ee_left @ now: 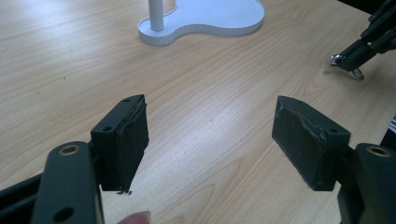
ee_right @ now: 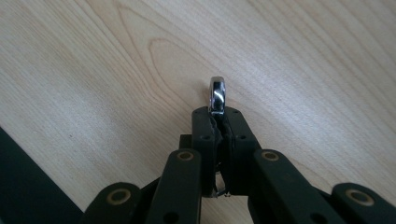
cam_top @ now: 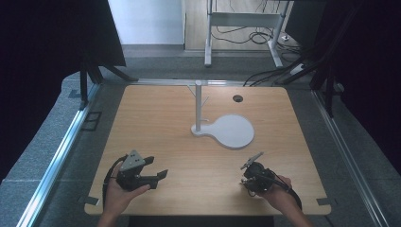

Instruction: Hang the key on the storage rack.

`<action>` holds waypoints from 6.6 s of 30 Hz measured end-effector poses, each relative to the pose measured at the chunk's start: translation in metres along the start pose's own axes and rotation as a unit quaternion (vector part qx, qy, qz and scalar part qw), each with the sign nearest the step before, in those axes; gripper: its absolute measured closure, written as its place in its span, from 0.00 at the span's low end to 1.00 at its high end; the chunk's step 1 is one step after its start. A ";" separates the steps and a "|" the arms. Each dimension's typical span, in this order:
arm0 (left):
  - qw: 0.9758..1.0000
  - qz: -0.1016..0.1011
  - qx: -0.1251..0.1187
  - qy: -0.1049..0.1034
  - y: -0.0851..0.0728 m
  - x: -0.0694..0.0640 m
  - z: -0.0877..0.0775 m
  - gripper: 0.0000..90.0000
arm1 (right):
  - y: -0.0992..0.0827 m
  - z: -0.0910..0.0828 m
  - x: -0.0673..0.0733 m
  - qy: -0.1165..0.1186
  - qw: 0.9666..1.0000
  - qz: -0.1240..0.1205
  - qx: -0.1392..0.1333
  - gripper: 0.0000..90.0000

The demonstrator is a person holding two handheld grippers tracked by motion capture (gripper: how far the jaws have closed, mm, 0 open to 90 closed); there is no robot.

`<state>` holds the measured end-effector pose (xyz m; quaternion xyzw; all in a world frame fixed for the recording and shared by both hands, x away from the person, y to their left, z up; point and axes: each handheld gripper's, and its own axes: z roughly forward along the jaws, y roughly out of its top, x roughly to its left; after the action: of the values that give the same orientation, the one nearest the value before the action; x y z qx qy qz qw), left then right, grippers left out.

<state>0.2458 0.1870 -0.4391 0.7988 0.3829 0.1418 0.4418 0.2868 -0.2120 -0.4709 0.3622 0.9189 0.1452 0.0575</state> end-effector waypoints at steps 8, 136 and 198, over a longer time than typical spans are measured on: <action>1.000 0.000 -0.001 0.000 0.000 0.001 0.000 0.31 | 0.000 -0.010 -0.003 -0.005 1.000 0.001 -0.015 0.94; 1.000 0.005 0.010 -0.011 -0.002 0.001 0.005 0.31 | 0.169 -0.059 -0.073 -0.078 0.980 0.065 -0.173 0.94; 1.000 0.010 0.015 -0.025 -0.001 -0.004 0.010 0.31 | 0.218 -0.039 -0.081 -0.097 0.975 0.060 -0.190 0.94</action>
<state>0.2483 0.1778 -0.4448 0.8121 0.3661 0.1209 0.4380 0.4796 -0.1245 -0.3668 0.4113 0.8413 0.2843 0.2056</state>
